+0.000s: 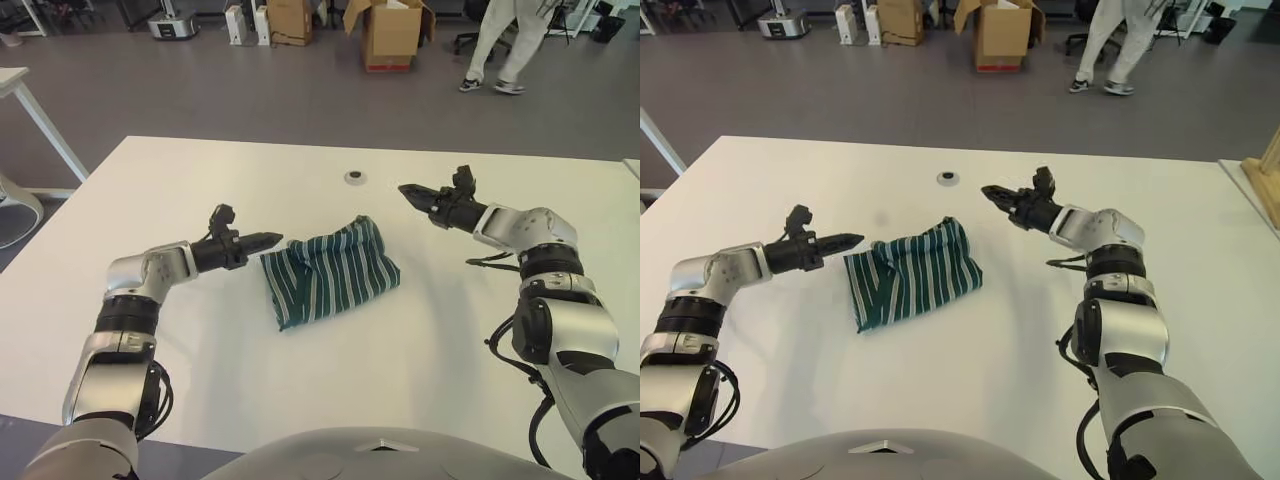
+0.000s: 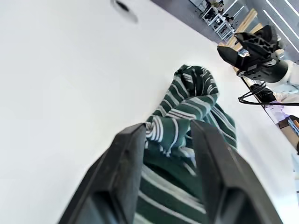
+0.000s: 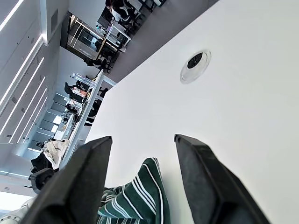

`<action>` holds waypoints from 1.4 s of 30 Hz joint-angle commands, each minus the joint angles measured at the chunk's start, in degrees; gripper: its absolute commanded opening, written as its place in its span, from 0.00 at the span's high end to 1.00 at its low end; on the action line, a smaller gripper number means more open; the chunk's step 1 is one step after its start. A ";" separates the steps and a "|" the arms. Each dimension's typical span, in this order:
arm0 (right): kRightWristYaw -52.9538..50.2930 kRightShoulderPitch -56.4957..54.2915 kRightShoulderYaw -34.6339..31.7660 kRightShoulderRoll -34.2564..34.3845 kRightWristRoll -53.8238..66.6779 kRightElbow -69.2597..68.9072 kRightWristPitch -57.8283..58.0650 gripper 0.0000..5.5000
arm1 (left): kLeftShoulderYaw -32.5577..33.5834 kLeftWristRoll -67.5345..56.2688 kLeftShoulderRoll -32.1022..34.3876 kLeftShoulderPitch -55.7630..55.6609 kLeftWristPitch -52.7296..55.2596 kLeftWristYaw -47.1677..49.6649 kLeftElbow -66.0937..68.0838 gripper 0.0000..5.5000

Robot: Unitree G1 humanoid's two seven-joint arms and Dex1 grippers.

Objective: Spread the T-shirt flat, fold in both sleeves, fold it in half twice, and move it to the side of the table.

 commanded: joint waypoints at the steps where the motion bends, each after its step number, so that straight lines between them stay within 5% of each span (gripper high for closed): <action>1: -2.04 4.54 -3.92 -0.12 1.97 -6.98 1.96 0.54 | 1.09 3.95 -3.20 -1.38 -11.42 1.45 -7.36 0.68; 4: -4.05 7.58 -7.20 1.11 3.84 -12.06 2.50 0.54 | -9.84 16.87 -6.76 -3.39 -31.49 -4.21 -6.35 0.68; 8: -5.90 10.16 -9.40 2.60 5.04 -15.31 2.85 0.54 | -24.07 35.81 -8.20 -10.47 -56.02 -12.81 18.83 0.68; 11: -6.75 11.62 -10.27 3.14 5.67 -16.69 2.87 0.54 | -29.43 46.93 -11.01 -15.82 -63.53 -4.77 39.15 0.68; 15: -7.57 13.24 -10.95 3.77 5.96 -18.91 3.46 0.54 | -19.44 41.35 -13.11 -17.60 -51.84 10.60 52.14 0.68; 18: -8.98 16.24 -12.87 4.27 6.51 -21.01 3.50 0.54 | -13.39 39.33 -6.44 -13.07 -43.82 17.63 55.71 0.68; 24: -10.88 21.31 -16.00 4.04 8.03 -24.31 3.00 0.54 | -2.46 34.68 9.64 -1.67 -46.56 19.71 55.42 0.68; 28: -11.93 22.38 -17.36 3.99 8.62 -26.14 3.04 0.54 | 3.90 31.79 12.76 -3.95 -50.86 20.37 53.41 0.68; 34: -19.23 22.13 -20.07 10.10 13.71 -41.56 -0.88 0.54 | 13.53 15.11 1.92 -15.91 -43.58 5.38 33.06 0.68; 39: -28.92 21.84 -15.87 17.15 8.73 -51.13 -12.47 0.54 | 15.47 4.02 -13.01 -11.74 -29.94 19.70 6.31 0.68; 42: -31.88 25.01 -9.92 19.74 0.59 -53.71 -19.71 0.54 | 10.27 5.53 -22.83 -5.23 -26.43 29.52 -4.93 0.68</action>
